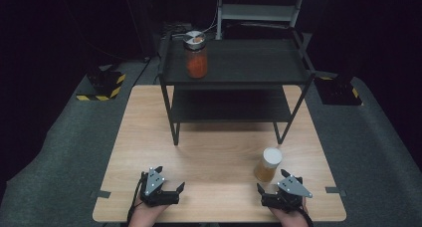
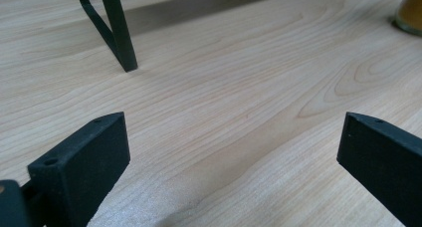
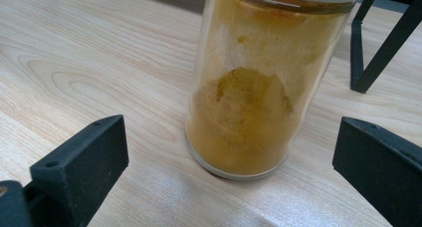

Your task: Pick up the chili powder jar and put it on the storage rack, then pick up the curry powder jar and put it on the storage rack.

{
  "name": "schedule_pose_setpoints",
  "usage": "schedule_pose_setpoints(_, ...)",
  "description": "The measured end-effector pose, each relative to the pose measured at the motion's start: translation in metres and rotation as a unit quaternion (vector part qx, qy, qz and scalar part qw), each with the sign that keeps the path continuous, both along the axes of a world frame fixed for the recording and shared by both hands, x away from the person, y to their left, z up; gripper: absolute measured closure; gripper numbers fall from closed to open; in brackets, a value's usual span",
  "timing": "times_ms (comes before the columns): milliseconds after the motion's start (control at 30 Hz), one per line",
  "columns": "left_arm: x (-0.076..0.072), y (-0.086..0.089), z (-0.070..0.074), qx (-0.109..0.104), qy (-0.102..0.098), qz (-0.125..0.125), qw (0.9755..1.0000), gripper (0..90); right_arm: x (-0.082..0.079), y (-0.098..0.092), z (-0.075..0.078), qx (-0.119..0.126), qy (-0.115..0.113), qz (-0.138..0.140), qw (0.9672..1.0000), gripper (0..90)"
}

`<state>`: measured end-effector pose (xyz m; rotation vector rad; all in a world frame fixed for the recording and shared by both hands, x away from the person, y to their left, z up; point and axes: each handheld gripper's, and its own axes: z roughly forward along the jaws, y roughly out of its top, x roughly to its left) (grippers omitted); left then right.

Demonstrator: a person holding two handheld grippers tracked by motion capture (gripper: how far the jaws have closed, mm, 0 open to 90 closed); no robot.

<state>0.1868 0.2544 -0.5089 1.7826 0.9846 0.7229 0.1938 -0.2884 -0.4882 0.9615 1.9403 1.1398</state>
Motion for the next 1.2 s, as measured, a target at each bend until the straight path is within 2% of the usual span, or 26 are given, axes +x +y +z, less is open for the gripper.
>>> schedule_pose_setpoints(67, -0.0003, -0.0027, 0.0019, 0.011, 0.002, 0.002, 0.9999, 0.4, -0.0006, 0.0003, -0.0004, 0.000, -0.002, 0.000, 1.0000, 0.3)
schedule_pose_setpoints(300, 0.0000, -0.0034, 0.0032, 0.015, 0.006, 0.001, 0.9999, 0.4, -0.0009, -0.0001, -0.0008, 0.001, -0.003, -0.001, 1.0000, 0.1)
schedule_pose_setpoints(700, -0.0049, -0.0033, -0.0003, 0.010, -0.006, 0.004, 0.9999, 0.4, -0.0022, 0.0015, -0.0013, 0.009, -0.002, -0.017, 0.9998, 0.0)
schedule_pose_setpoints(800, -0.0052, -0.0026, -0.0009, 0.006, -0.006, 0.005, 1.0000, 0.4, -0.0028, 0.0014, -0.0019, 0.011, -0.004, -0.019, 0.9997, 0.0)
schedule_pose_setpoints(1200, -0.0051, -0.0043, -0.0002, 0.011, -0.006, 0.005, 0.9999, 0.4, -0.0031, -0.0002, -0.0005, 0.016, -0.001, -0.021, 0.9997, 0.0)
